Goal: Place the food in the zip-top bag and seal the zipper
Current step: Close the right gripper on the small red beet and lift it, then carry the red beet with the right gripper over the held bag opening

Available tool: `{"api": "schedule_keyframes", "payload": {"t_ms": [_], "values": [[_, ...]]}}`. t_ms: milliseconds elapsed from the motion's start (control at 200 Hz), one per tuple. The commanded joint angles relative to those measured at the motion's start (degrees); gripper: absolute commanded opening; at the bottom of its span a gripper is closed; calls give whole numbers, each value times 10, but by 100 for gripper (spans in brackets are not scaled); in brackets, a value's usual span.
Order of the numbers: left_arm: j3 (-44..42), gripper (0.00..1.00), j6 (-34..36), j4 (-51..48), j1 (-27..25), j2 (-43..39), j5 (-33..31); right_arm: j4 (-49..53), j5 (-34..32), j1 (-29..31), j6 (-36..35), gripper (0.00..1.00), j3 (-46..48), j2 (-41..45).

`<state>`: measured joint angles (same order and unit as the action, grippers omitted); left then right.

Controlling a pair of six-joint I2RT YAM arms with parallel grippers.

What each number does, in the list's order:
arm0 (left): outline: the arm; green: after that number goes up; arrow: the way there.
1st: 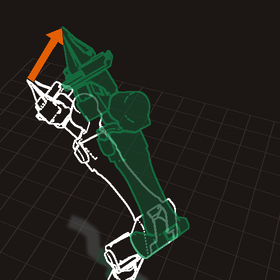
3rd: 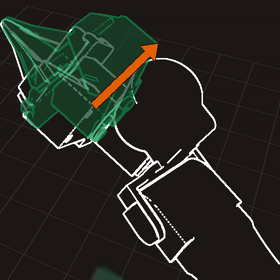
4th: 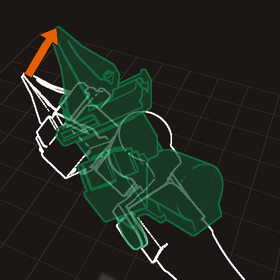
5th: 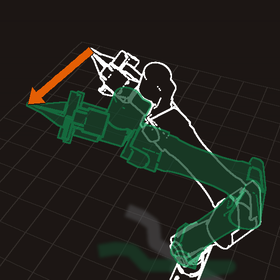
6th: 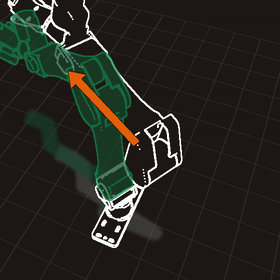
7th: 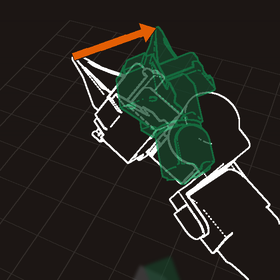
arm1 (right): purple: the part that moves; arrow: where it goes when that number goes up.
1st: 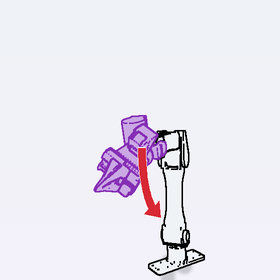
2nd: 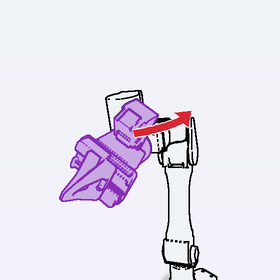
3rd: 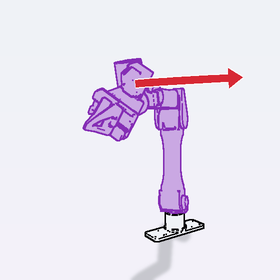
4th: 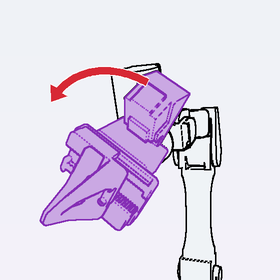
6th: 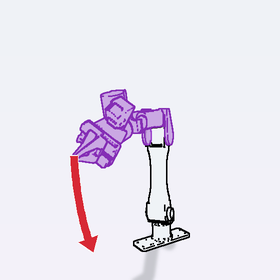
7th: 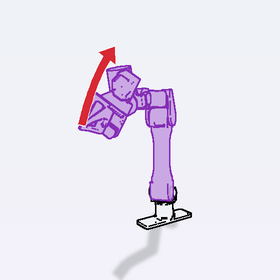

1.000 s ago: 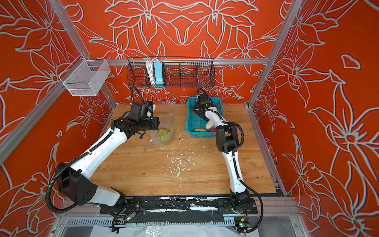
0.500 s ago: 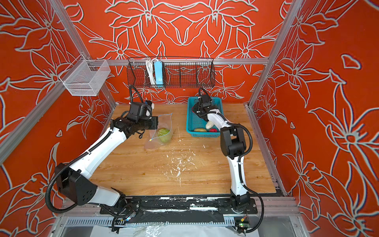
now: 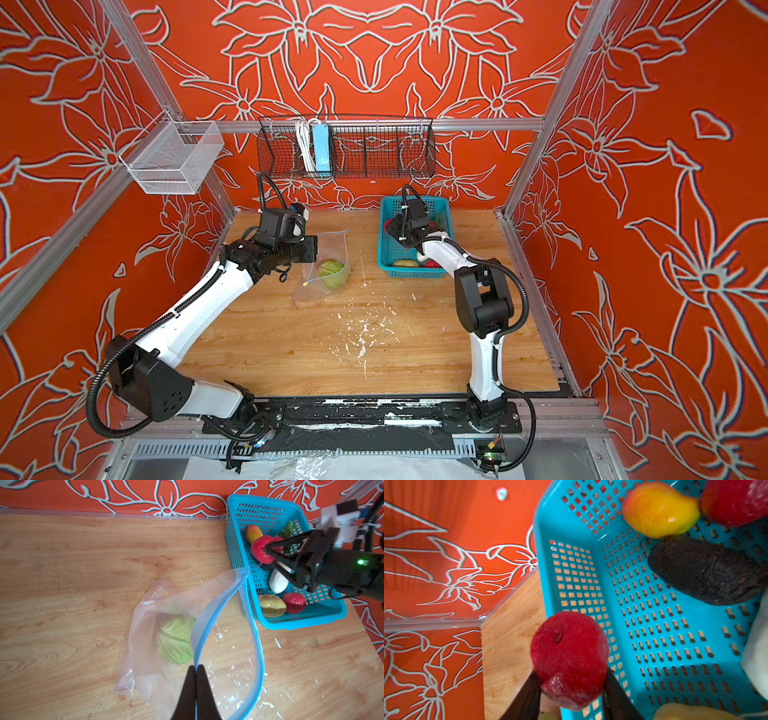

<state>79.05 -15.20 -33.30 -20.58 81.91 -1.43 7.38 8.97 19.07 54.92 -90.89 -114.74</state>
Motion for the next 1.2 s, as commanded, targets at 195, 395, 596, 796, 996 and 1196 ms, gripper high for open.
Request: {"api": "schedule_keyframes", "payload": {"t_ms": [195, 395, 596, 796, 996, 1196], "values": [[-3, 0, 0, 10, 4, 9, -2, -24, 34, 3, -31, 17, 48, 49], [6, 0, 0, 1, 4, 24, -3, -26, 49, 7, -37, 16, 48, 65], [8, 0, -7, 2, 4, 27, 15, -7, 48, 21, -61, 16, 50, 88], [7, 0, -7, 3, 4, 23, 14, 1, 57, 33, -74, 16, 44, 107], [7, 0, -5, 3, 4, 22, 13, 23, 62, 55, -92, 15, 21, 125], [5, 0, -4, 4, 4, 20, 15, 67, 66, 86, -122, 15, -14, 144]]}}
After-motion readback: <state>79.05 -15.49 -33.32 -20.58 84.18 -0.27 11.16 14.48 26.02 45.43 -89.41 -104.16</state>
